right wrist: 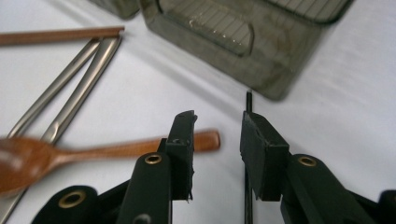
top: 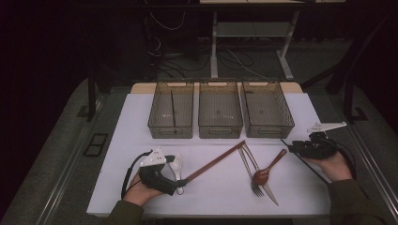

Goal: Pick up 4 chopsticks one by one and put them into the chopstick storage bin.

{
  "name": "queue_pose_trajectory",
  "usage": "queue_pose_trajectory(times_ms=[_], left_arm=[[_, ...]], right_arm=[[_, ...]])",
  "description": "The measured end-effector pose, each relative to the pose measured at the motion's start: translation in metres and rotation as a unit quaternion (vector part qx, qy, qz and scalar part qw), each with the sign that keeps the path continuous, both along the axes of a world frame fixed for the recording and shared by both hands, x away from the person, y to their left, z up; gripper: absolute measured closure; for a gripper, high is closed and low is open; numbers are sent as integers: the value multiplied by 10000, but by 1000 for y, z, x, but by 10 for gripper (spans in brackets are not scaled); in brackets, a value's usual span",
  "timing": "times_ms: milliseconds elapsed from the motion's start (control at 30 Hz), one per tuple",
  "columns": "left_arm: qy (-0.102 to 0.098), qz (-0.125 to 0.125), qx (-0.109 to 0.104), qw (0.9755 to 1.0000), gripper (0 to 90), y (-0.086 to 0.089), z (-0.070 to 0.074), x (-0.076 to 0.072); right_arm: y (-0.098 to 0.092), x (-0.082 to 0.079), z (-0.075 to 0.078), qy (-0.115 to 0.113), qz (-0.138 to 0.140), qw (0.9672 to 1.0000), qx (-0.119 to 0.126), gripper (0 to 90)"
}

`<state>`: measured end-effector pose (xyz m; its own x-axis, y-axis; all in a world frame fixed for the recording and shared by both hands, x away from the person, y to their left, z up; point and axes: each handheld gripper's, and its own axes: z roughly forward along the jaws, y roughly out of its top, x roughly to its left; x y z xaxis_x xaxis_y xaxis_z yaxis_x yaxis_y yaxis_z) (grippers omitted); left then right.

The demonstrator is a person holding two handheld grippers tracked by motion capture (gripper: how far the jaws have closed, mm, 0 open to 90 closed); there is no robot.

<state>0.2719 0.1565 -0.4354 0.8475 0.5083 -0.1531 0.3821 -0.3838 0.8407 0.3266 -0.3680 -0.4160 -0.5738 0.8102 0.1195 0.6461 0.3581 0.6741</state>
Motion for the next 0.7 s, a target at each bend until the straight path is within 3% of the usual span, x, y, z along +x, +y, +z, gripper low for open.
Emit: queue_pose_trajectory(times_ms=[167, 467, 700], left_arm=[[1, 7, -7, 10000, 0, 0, 0, 0], [2, 4, 2, 10000, 0, 0, 0, 0], [1, 9, 9, 10000, 0, 0, 1, 0]], right_arm=[[-12, -17, 0, 74, 35, 10000, 17, 601], [-32, -41, 0, 136, 36, 9999, -23, 628], [-42, -51, -7, 244, 33, 9993, -268, 691]])
